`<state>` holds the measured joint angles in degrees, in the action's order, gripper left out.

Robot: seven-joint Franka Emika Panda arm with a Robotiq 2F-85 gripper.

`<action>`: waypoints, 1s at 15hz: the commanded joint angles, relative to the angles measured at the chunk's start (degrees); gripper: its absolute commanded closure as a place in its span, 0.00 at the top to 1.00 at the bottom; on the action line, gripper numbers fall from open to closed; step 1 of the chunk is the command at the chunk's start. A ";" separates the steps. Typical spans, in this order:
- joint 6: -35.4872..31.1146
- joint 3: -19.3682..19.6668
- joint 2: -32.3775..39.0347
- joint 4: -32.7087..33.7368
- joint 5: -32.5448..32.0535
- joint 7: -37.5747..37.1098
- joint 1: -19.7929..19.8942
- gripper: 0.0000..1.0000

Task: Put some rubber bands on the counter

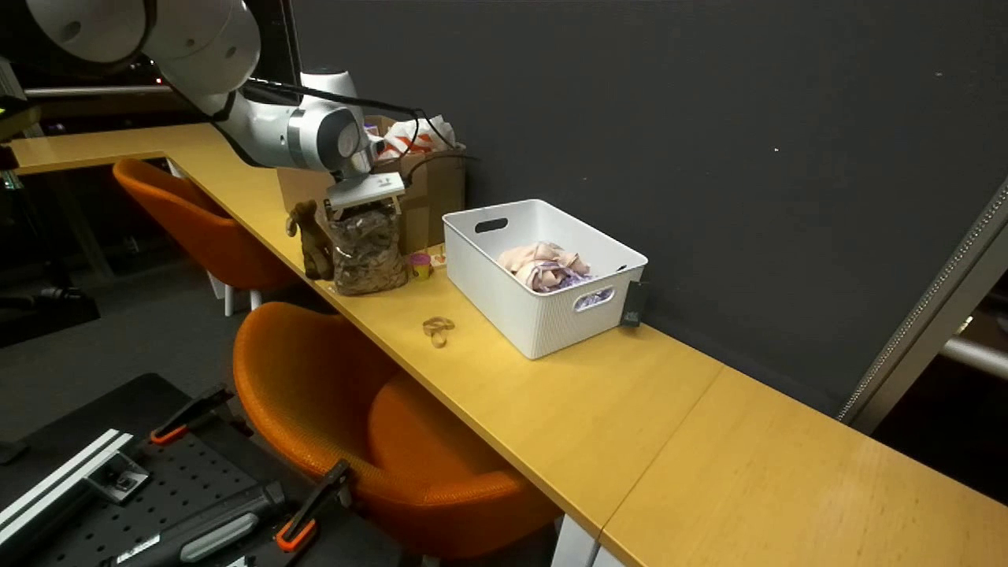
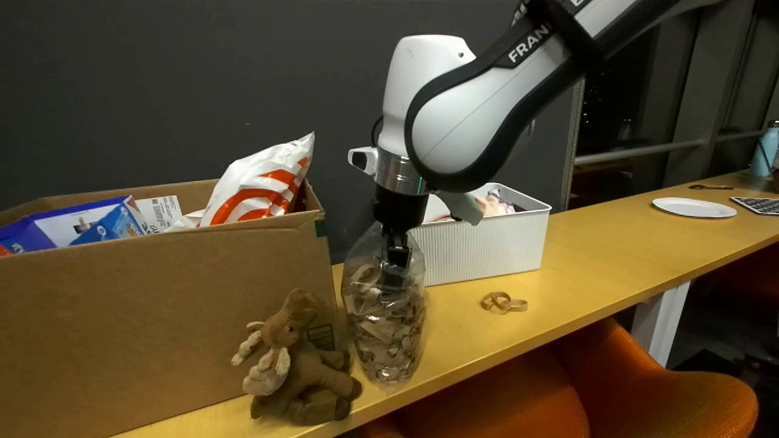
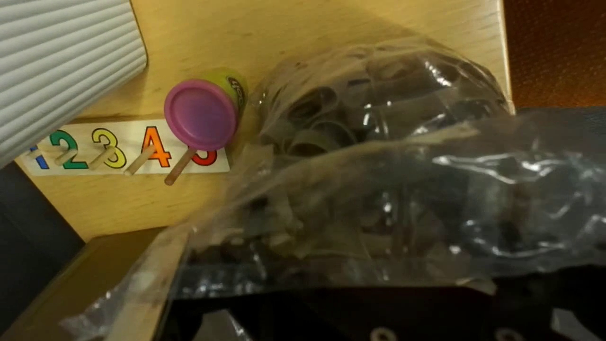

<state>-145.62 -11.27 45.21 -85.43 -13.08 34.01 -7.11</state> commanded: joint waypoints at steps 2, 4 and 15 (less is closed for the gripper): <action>-1.91 -0.40 1.83 0.81 0.26 1.17 1.49 0.95; -1.77 -0.59 1.96 1.07 0.33 1.15 1.59 0.71; -1.60 -1.16 0.26 0.40 0.98 0.63 1.80 0.00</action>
<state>-146.42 -11.53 46.35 -84.93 -12.98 34.02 -6.02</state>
